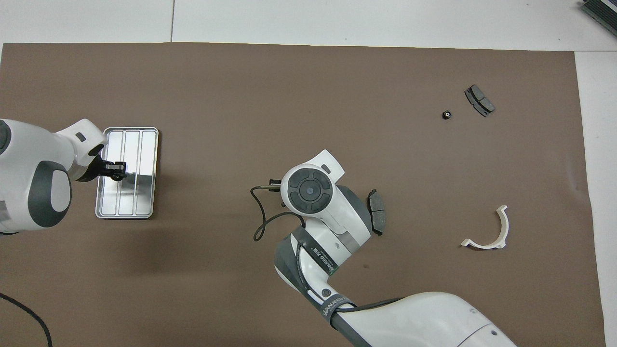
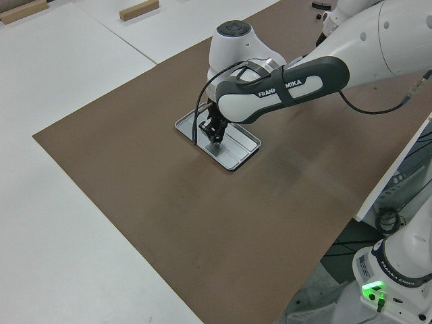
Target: Pick bearing gear from pile to tray
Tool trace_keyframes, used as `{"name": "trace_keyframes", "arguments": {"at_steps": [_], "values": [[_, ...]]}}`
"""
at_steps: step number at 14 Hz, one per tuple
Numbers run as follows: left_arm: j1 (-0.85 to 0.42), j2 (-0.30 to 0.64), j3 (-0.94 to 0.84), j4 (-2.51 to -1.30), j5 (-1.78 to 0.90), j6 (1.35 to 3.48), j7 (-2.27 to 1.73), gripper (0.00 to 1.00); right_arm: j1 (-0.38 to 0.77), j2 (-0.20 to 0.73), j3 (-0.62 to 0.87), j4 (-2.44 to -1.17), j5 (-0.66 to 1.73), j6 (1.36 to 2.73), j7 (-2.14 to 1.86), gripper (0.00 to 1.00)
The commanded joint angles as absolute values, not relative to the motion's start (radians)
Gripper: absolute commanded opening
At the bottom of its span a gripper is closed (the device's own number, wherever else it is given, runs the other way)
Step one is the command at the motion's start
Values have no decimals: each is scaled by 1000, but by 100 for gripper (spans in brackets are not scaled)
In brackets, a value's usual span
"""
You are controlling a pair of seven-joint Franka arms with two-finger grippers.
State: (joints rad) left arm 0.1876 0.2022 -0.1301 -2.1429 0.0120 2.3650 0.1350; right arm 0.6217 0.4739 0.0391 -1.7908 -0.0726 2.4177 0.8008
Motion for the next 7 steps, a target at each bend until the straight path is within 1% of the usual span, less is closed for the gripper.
{"name": "trace_keyframes", "arguments": {"at_steps": [1, 3, 4, 5, 7], "values": [[184, 163, -140, -2166, -5, 2385, 152, 86, 577, 424, 32, -1807, -98, 2438, 813, 100], [163, 178, -144, -2108, -34, 2384, 138, 92, 516, 365, 34, -1813, -98, 2418, 766, 100], [128, 193, -143, -2083, -41, 2385, 123, 96, 476, 342, 35, -1812, -98, 2407, 729, 100], [112, 199, -144, -2060, -44, 2390, 92, 96, 438, 325, 35, -1810, -95, 2401, 698, 100], [8, 215, -141, -2013, -44, 2393, -91, 96, 358, 314, 35, -1807, -95, 2392, 623, 100]]}}
